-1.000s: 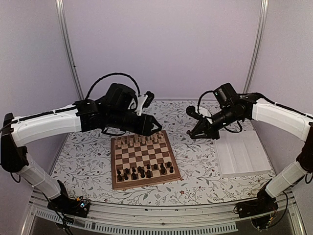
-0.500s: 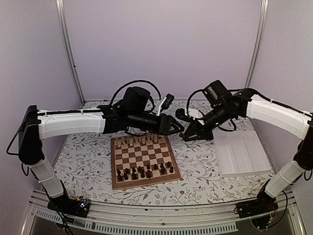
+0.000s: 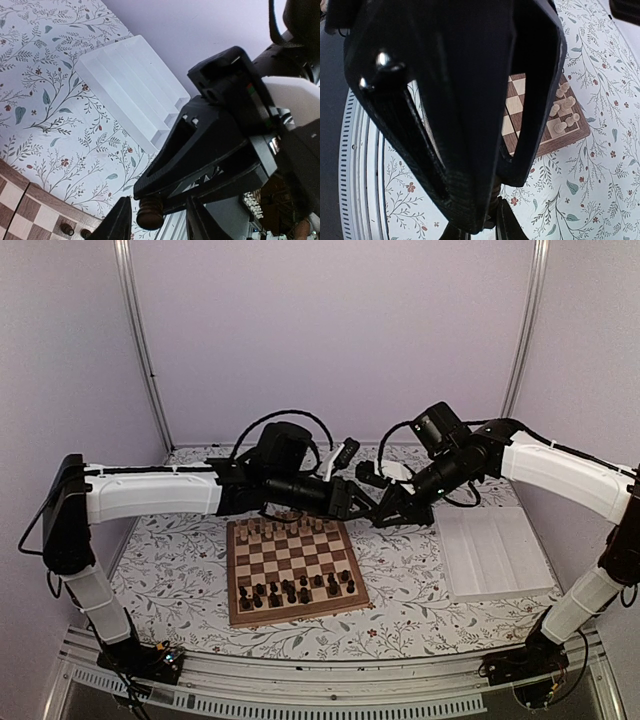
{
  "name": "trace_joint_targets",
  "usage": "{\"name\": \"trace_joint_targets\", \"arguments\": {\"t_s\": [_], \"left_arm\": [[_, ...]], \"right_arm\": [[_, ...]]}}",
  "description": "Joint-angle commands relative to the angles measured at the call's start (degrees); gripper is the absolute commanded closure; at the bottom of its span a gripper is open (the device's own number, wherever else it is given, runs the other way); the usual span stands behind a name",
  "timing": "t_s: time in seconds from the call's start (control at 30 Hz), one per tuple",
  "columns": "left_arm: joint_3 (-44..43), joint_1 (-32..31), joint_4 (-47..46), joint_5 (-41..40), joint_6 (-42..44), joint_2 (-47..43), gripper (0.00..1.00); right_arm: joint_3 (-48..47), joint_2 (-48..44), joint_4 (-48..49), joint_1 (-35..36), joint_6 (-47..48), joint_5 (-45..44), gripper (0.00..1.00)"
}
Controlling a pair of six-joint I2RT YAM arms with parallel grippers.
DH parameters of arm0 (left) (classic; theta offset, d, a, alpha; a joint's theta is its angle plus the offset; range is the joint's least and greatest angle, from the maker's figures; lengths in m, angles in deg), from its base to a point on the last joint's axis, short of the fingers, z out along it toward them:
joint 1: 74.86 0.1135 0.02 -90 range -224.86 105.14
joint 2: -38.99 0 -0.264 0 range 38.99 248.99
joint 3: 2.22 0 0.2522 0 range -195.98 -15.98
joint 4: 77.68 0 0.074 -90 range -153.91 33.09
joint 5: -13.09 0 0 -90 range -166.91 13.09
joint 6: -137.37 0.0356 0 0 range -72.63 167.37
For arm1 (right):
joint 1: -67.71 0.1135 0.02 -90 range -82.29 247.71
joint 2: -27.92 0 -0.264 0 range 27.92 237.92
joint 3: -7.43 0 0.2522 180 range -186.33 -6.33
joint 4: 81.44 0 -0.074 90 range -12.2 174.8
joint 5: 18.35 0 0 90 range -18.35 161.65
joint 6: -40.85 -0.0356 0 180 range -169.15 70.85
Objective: Set up the chess pieces on the board
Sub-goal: Adjust the chess piece.
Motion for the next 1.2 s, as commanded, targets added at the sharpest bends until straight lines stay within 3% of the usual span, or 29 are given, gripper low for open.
{"name": "trace_joint_targets", "arguments": {"t_s": [0.0,0.37,0.47,0.6,0.73,0.93,1.03,1.17], "left_arm": [[0.2,-0.6,0.9,-0.3,-0.3,1.3,0.63],[0.4,-0.7,-0.3,1.3,-0.7,2.3,0.88],[0.9,-0.5,-2.2,0.7,-0.4,1.2,0.91],[4.3,-0.4,-9.8,-2.8,0.0,-2.3,0.92],[8.9,-0.4,-18.1,-9.7,1.1,-6.4,0.91],[13.0,-0.6,-32.8,-11.7,-0.6,-6.7,0.91],[13.3,-1.2,-38.4,-12.1,-0.5,-5.3,0.91],[11.4,-1.9,-39.7,-12.7,0.8,-3.3,0.91]], "right_arm": [[-1.5,-0.6,-0.4,0.5,-0.5,-0.3,0.95],[-1.4,-1.0,-0.1,0.5,-0.5,-0.5,0.93],[-1.5,-1.9,1.2,-1.5,-2.1,0.4,0.74],[-2.9,-4.7,5.0,-17.0,-9.2,24.8,0.57],[0.3,-5.2,12.6,-24.8,-19.7,41.1,0.53],[12.3,-5.8,36.4,-24.8,-42.3,50.3,0.49],[12.6,-3.4,40.3,-23.9,-50.3,52.3,0.48],[12.0,-1.0,42.6,-20.8,-53.3,54.1,0.47]]}}
